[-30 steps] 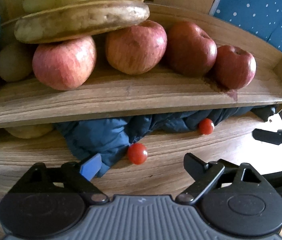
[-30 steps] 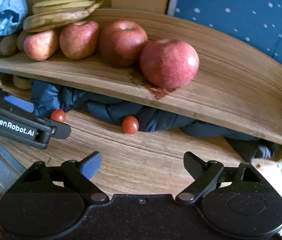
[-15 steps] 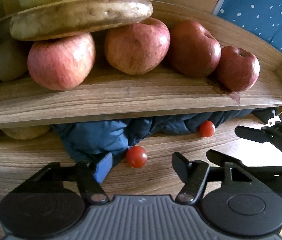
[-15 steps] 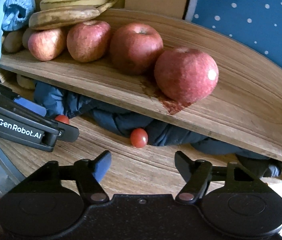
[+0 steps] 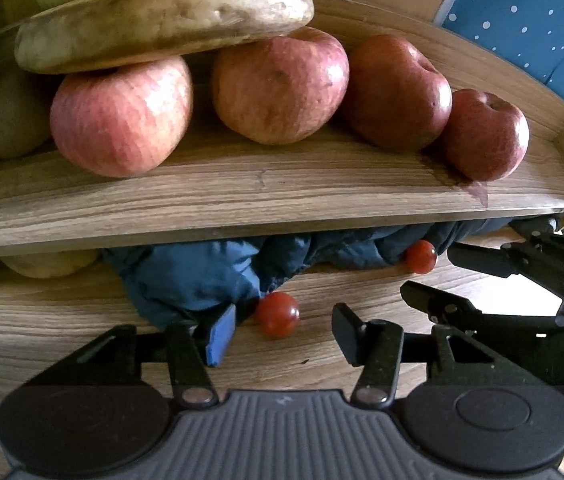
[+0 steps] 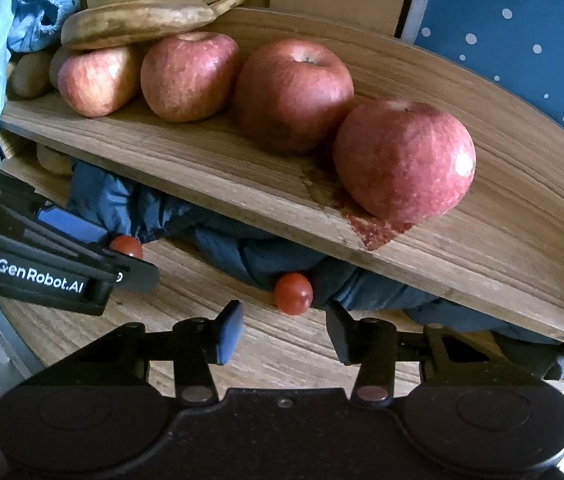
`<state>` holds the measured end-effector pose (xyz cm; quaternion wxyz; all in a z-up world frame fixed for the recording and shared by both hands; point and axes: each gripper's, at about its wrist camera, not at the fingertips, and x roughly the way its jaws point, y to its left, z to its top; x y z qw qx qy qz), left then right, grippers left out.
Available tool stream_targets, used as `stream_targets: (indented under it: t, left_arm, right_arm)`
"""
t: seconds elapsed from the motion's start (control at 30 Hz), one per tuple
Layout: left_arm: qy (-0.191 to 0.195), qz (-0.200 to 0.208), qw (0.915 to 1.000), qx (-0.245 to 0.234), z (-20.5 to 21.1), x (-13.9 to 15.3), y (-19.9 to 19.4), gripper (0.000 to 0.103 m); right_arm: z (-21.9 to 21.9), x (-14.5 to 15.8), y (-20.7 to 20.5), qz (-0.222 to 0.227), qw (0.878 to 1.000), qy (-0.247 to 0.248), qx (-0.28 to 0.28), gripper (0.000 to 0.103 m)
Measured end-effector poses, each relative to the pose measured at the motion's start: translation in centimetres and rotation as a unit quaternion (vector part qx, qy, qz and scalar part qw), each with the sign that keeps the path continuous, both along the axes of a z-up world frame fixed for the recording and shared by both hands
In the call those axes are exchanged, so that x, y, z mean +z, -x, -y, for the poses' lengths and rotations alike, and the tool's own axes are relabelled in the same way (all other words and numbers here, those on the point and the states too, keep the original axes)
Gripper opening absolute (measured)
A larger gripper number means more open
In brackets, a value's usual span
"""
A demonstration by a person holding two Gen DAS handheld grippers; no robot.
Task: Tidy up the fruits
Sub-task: 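Grasp a cherry tomato with the left tool while the right tool grasps the other tomato, then carry both cherry tomatoes back over the steel tray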
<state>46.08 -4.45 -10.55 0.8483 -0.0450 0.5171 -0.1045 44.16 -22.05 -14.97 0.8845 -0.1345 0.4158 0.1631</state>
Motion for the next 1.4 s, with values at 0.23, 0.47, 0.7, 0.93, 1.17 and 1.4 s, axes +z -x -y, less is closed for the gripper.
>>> stream_targets:
  t: [0.23,0.47,0.7,0.93,1.17,1.4]
  left_arm:
    - [-0.001,0.0,1.0,0.002,0.0,0.0,0.0,0.053]
    - [-0.004,-0.002,1.0,0.002,0.1,-0.6,-0.5,0.044]
    - [-0.008,0.0,1.0,0.005,0.1,-0.9,-0.6,0.035]
    - [0.001,-0.004,1.0,0.003,-0.4,-1.2,-0.8,0.025]
    - [0.004,-0.005,1.0,-0.005,0.0,-1.3,-0.6,0.025]
    - [0.002,-0.007,0.9999,-0.015,0.4,-1.3,0.0,0.025]
  right_arm:
    - [-0.2,0.0,-0.4,0.0,1.0,0.004,0.004,0.044]
    - [-0.3,-0.1,-0.6,-0.002,1.0,0.005,0.007,0.038]
    - [-0.3,-0.2,-0.7,-0.005,1.0,0.009,0.001,0.026]
    - [0.0,-0.5,-0.1,-0.007,1.0,0.0,-0.008,0.023]
    - [0.4,-0.3,0.6,-0.009,1.0,-0.015,-0.012,0.023]
    - [0.7,0.0,1.8,-0.012,0.999,-0.027,-0.018,0.023]
